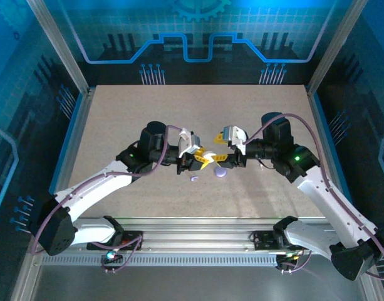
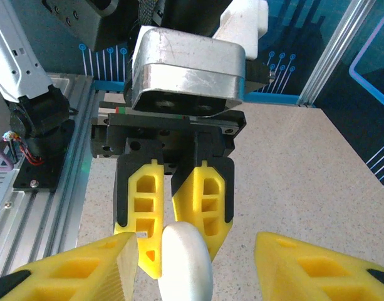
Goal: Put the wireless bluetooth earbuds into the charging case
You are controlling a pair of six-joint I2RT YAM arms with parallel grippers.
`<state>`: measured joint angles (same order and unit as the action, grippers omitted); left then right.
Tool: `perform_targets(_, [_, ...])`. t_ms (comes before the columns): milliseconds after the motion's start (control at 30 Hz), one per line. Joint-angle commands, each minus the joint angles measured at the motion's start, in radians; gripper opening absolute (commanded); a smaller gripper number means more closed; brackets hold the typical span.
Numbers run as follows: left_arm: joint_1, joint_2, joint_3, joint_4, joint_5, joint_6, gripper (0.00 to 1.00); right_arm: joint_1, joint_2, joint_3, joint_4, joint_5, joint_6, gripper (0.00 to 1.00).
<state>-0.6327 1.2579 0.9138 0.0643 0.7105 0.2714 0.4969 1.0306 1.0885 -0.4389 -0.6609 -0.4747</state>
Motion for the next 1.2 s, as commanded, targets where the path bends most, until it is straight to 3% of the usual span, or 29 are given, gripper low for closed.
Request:
perform_targets(0, [-0.007,-0.029,0.034,-0.009,-0.003,0.031,0.24,0.015,0.002,0.029,-0.029,0.008,-0.019,0.52])
perform_targets(733, [-0.007,-0.029,0.039,0.009,0.006,0.010,0.23,0.027,0.078,0.023,-0.017,0.006,-0.040,0.52])
perform_targets(1167, [-0.012,-0.032,0.037,0.025,0.020,-0.003,0.23,0.028,0.098,0.035,-0.012,0.120,-0.024,0.50])
